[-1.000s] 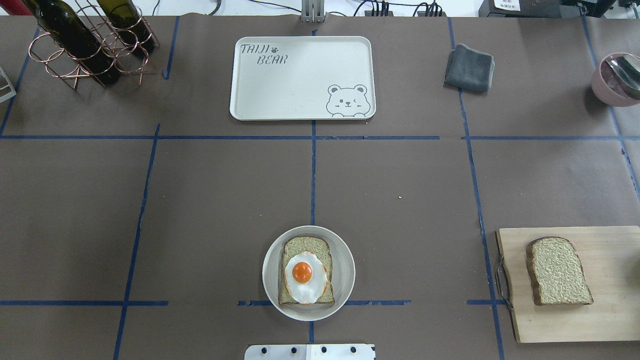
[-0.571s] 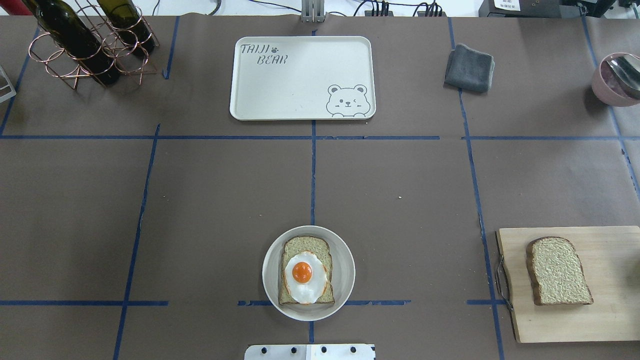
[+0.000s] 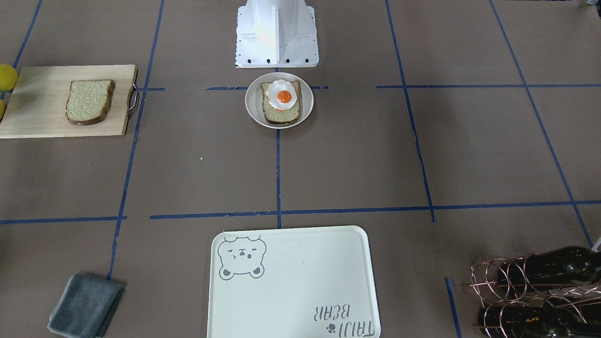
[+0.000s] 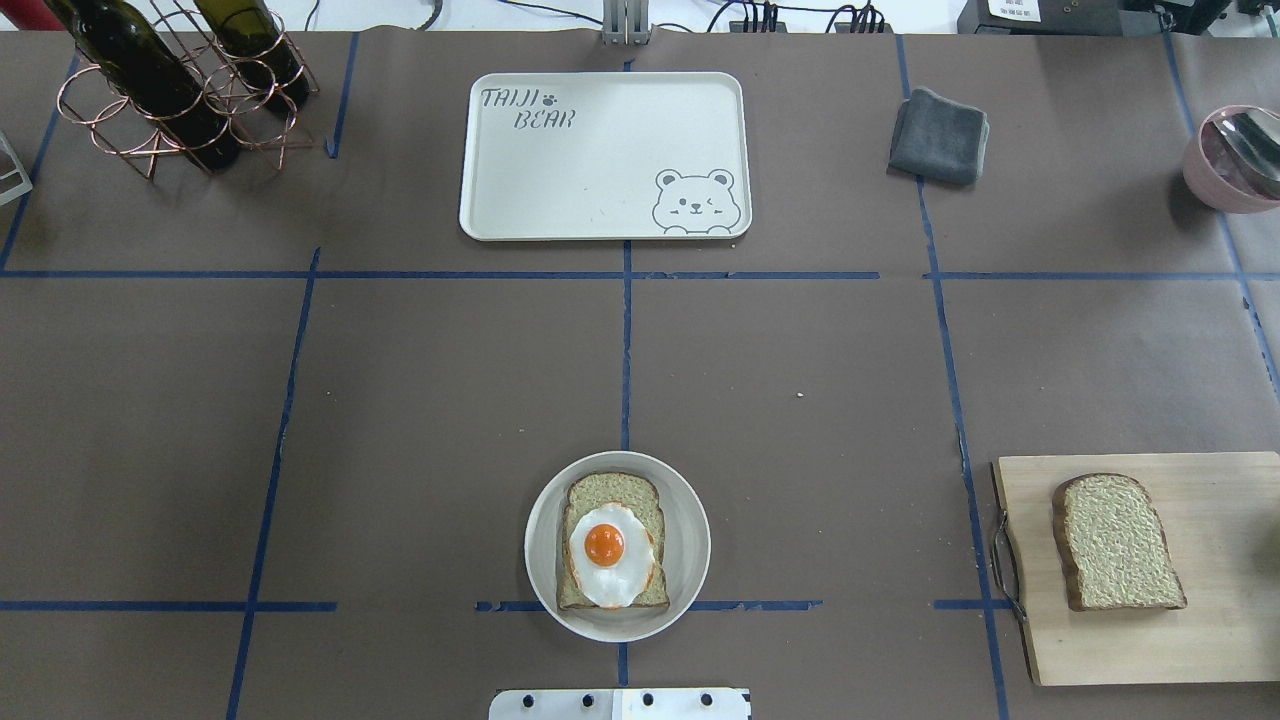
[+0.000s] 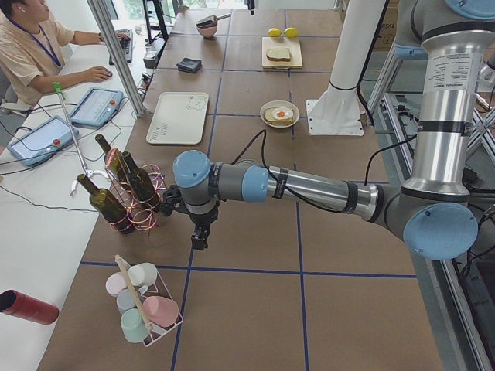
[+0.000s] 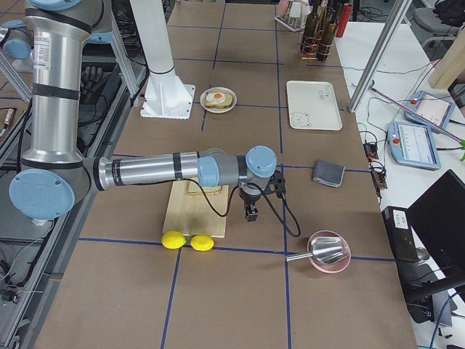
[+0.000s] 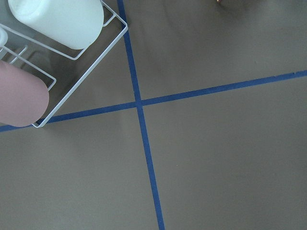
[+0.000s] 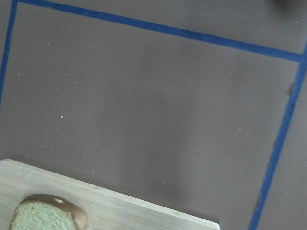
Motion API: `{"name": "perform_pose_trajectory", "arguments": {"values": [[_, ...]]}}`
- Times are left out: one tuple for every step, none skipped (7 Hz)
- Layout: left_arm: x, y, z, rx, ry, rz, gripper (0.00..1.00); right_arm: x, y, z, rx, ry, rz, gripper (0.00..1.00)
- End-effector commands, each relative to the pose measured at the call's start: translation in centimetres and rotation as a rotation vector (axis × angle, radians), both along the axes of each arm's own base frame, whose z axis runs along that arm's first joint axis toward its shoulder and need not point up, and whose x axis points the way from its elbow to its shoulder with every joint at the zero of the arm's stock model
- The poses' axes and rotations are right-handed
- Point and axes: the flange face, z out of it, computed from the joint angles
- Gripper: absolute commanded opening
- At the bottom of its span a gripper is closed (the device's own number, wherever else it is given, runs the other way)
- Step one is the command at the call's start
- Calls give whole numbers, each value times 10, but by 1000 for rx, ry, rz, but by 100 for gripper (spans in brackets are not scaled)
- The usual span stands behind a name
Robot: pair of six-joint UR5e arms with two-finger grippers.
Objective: Make sandwich and place on tray
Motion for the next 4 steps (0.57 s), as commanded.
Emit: {"name": "perform_pose_trajectory", "arguments": {"values": [[2,-1,-5,16,24,1,100,-49,57,0,-54,-58,109,100],[2,-1,-7,17,24,0,100,-77,83,-6,-110,-89,199,95],[2,0,-9,22,25,0,100,-123,113,-8,-129,-89,244,90],[2,0,-11,24,25,-1,100,-140,131,-3,-122,-73,235,90]]}}
